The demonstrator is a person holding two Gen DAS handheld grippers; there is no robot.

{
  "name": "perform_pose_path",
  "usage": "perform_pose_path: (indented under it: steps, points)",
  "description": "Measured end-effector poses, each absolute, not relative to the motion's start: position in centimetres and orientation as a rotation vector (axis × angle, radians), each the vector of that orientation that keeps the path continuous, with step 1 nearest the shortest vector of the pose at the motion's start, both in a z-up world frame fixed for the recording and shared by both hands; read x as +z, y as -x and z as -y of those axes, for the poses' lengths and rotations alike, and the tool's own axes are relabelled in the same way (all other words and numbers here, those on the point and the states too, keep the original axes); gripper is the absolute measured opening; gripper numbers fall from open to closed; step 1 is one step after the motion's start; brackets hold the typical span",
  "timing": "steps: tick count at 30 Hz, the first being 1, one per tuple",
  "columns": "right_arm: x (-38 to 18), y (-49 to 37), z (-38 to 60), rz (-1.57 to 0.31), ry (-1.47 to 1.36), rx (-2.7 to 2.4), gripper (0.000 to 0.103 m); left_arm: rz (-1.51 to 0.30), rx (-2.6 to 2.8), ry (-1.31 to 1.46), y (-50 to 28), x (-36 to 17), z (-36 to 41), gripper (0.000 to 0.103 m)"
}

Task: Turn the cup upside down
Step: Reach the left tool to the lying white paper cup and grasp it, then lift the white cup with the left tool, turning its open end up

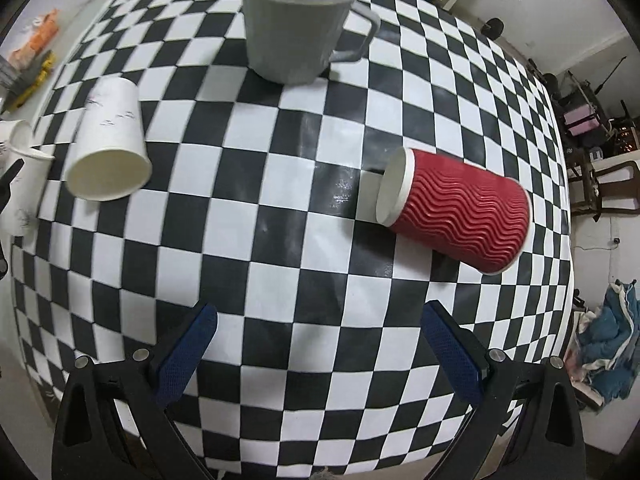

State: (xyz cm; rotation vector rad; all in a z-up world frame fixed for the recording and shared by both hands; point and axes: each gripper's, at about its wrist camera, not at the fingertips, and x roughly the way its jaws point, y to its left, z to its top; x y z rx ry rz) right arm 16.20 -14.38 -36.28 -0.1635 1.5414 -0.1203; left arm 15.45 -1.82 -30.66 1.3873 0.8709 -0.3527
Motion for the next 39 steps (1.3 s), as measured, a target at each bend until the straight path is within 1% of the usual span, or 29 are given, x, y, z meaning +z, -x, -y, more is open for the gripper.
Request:
perform_pose_path:
  steps: [5,7,9,12,14,16,18,24,29,35,39]
  points:
    - [-37.2,-15.8,15.5,-1.577,0.131,-0.145,0.102,-0.817,-0.51,-1.529,-15.1,-33.4,3.2,0.102]
    - [-37.5,-15.8,15.9,-1.587,0.123,-0.156,0.102,-0.798,-0.546,-1.562,-15.2,-34.4,3.8,0.097]
    - [-37.7,-15.9,16.2,-1.593,0.122,-0.17,0.102,-0.78,-0.586,-1.586,-15.4,-35.2,4.5,0.096]
    - [-37.9,-16.0,16.6,-1.599,0.112,-0.183,0.102,-0.76,-0.652,-1.596,-15.5,-35.9,5.8,0.085]
    - [-37.9,-16.1,16.9,-1.6,0.114,-0.191,0.102,-0.753,-0.674,-1.605,-15.8,-36.4,6.4,0.081]
    - [-37.7,-16.0,17.1,-1.599,0.11,-0.198,0.102,-0.751,-0.702,-1.606,-16.2,-37.0,6.9,0.073]
    - [-37.5,-16.0,17.5,-1.597,0.107,-0.206,0.102,-0.736,-0.716,-1.614,-16.7,-37.6,7.5,0.068]
    - [-37.4,-15.9,19.3,-1.597,0.093,-0.243,0.102,-0.671,-0.723,-1.624,-17.5,-38.2,8.4,0.064]
    - [-37.3,-15.3,19.7,-1.605,0.087,-0.259,0.102,-0.654,-0.737,-1.621,-17.3,-38.0,8.4,0.062]
    - [-37.3,-14.8,20.0,-1.608,0.093,-0.265,0.102,-0.701,-0.708,-1.533,-16.3,-36.6,8.2,0.062]
    - [-37.1,-13.8,19.9,-1.609,0.089,-0.273,0.102,-0.795,-0.665,-1.391,-16.1,-34.3,7.6,0.062]
